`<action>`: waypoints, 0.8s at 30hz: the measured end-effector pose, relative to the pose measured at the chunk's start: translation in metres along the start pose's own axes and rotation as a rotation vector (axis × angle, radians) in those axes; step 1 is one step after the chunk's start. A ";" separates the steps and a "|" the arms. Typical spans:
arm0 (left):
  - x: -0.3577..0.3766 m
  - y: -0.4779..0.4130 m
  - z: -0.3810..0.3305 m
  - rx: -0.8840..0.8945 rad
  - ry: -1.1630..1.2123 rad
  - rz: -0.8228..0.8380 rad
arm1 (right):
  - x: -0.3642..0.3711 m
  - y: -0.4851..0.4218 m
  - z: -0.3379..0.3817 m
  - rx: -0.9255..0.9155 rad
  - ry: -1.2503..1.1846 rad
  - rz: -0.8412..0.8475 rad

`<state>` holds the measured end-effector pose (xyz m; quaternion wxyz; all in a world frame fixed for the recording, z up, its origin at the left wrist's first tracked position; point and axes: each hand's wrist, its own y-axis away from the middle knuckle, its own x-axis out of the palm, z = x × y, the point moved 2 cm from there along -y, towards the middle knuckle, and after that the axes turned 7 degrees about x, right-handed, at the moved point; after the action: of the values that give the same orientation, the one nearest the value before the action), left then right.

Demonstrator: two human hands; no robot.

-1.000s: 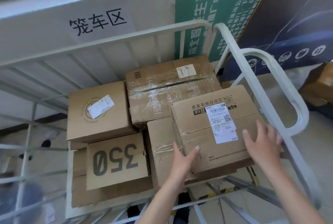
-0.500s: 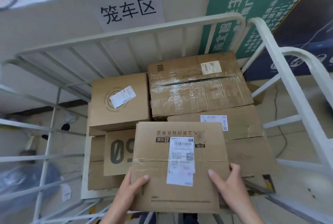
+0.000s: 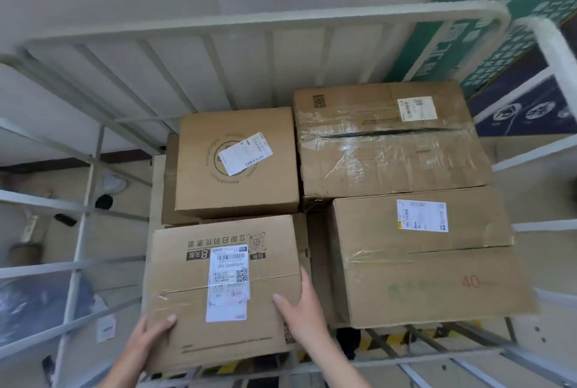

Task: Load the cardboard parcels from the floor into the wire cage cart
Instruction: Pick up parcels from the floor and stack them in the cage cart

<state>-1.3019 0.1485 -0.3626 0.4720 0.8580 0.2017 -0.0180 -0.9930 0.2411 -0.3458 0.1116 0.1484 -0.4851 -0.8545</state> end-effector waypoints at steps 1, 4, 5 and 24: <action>0.012 -0.014 0.002 0.001 0.020 0.023 | -0.003 -0.012 -0.001 0.002 -0.002 -0.024; 0.044 -0.040 0.001 0.009 0.023 0.096 | -0.019 -0.037 -0.003 0.016 0.023 -0.082; 0.052 -0.044 -0.003 0.021 0.022 0.100 | -0.025 -0.041 -0.003 0.017 0.032 -0.102; 0.123 -0.045 -0.022 0.098 -0.032 0.109 | -0.081 -0.064 -0.017 -0.055 0.340 -0.425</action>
<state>-1.2090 0.2282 -0.4142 0.4330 0.8894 0.1458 -0.0160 -0.9144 0.2869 -0.3977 0.0134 0.3852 -0.3940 -0.8344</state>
